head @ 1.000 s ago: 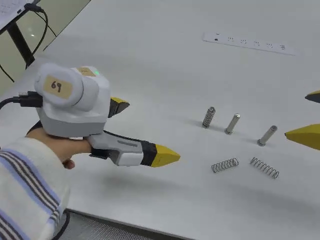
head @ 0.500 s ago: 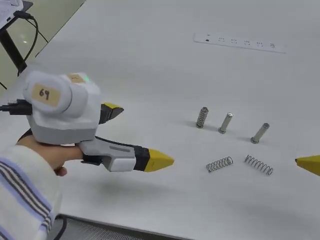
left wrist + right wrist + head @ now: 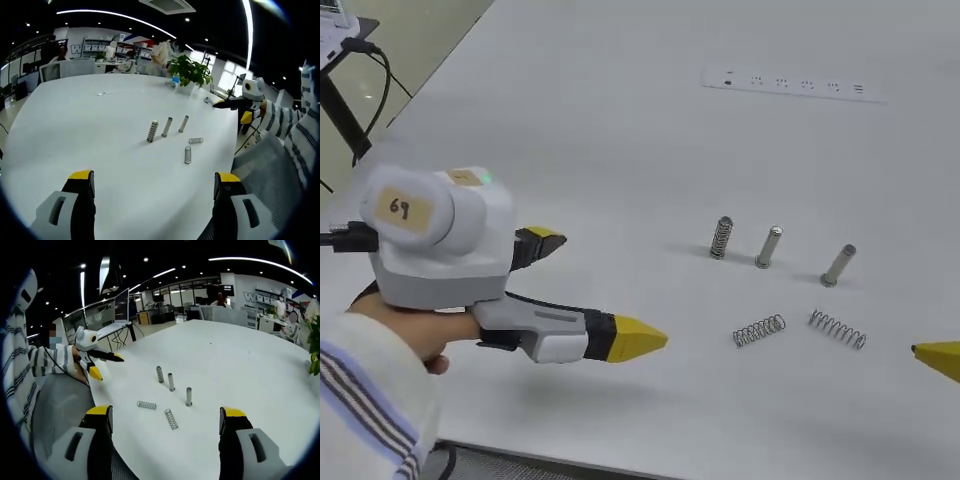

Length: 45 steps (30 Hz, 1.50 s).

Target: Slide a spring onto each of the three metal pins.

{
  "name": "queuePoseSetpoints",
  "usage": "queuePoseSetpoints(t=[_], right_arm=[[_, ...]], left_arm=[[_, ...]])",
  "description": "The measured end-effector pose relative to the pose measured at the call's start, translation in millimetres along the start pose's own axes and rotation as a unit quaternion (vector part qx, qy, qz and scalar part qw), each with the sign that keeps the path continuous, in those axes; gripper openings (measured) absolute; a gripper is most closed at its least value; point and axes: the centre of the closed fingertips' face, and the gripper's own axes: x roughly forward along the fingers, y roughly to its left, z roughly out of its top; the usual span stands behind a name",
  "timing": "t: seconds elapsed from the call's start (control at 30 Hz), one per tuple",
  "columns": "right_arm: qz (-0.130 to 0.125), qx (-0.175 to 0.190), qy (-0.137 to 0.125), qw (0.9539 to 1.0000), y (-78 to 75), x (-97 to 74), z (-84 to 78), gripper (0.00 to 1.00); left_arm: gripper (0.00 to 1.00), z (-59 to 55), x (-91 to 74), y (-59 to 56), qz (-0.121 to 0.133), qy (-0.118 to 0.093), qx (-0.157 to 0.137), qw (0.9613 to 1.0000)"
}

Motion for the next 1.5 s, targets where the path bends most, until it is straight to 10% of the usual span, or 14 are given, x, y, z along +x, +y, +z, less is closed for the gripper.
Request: queuePoseSetpoints(t=[0.83,1.5], right_arm=[[-0.027,0.056,-0.009,0.9980,0.6,5.2,-19.8,0.99],[-0.038,0.052,-0.006,0.9979,-1.8,4.4,-22.0,0.99]], left_arm=[[0.97,-9.0,14.3,-13.8,-0.027,0.020,0.002,0.9994],[0.90,-6.1,54.5,-54.8,-0.101,0.039,0.047,0.9930]])
